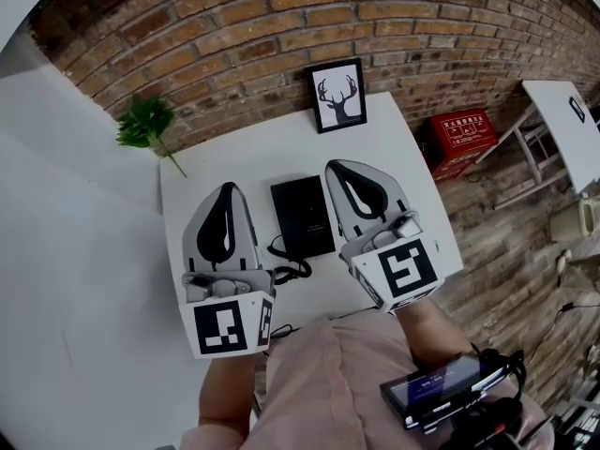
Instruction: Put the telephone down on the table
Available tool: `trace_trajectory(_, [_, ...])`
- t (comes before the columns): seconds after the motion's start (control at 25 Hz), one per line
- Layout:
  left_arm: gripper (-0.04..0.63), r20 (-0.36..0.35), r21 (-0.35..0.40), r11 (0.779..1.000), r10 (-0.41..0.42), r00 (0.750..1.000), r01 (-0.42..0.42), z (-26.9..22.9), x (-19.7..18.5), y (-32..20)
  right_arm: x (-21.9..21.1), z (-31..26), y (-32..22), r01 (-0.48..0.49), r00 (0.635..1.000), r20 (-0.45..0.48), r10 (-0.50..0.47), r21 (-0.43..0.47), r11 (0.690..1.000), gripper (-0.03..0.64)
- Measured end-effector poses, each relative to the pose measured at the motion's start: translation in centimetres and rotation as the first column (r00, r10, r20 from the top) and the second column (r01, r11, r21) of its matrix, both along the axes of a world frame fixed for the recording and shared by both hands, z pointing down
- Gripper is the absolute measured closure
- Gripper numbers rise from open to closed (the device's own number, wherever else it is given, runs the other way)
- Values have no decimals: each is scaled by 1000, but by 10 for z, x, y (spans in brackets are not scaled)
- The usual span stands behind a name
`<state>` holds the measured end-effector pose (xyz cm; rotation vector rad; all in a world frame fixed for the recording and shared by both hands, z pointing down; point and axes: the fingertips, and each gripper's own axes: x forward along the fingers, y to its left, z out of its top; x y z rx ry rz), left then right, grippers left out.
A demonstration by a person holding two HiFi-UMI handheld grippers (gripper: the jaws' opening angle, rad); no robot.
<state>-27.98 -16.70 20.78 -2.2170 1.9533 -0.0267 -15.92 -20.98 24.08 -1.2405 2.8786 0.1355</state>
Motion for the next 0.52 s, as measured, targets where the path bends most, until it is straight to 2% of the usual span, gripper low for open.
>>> trace_trajectory(0.52, [592, 15, -21, 1000, 5, 1000, -5, 6, 6, -1, 2, 3, -1, -12, 1000, 2, 12, -10, 1000, 612])
